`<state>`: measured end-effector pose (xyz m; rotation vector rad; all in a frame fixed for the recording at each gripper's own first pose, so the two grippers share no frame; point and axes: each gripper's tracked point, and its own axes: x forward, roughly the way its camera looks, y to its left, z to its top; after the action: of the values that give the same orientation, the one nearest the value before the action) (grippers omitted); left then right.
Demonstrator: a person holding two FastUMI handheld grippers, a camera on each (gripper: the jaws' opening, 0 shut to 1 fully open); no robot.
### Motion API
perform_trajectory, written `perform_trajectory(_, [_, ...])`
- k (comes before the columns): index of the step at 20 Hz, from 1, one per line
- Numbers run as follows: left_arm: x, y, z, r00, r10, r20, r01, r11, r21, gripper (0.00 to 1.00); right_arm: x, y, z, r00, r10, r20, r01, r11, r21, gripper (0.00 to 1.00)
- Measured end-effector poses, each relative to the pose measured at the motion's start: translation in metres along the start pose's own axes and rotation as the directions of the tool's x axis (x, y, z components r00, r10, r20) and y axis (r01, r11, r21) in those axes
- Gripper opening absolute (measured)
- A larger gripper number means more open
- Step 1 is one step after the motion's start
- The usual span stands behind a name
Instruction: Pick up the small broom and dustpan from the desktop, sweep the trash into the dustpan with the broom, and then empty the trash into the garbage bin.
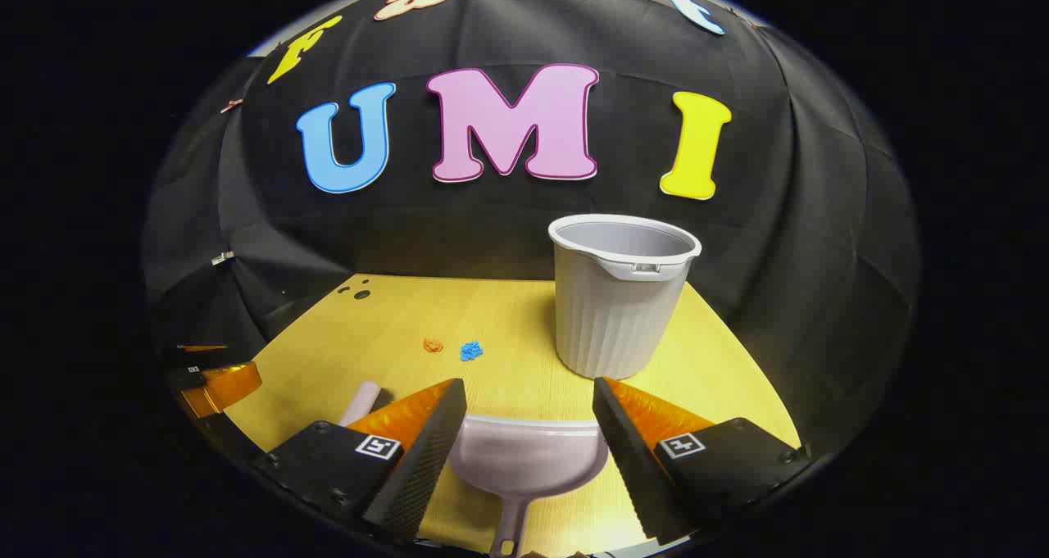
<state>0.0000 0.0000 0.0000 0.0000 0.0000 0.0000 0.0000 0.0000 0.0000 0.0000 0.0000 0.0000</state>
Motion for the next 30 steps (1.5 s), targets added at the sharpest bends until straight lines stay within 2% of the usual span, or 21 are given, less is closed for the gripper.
perform_trajectory(20, [0.019, -0.004, -0.045, 0.982, -0.018, -0.188, 0.006, 0.998, -0.060, 0.96, 0.005, 0.004, -0.015, 0.998, 0.000, -0.060, 0.001, 1.000, 0.018, 0.98])
perform_trajectory(26, [0.037, -0.006, -0.074, 0.955, -0.018, -0.297, -0.004, 0.997, -0.076, 0.96, 0.010, 0.002, -0.022, 0.996, 0.001, -0.087, 0.001, 1.000, 0.022, 0.98])
perform_trajectory(30, [0.048, -0.008, -0.104, 0.919, -0.025, -0.393, -0.008, 0.997, -0.083, 0.96, 0.014, -0.003, -0.033, 0.993, -0.004, -0.117, 0.007, 1.000, 0.025, 0.98])
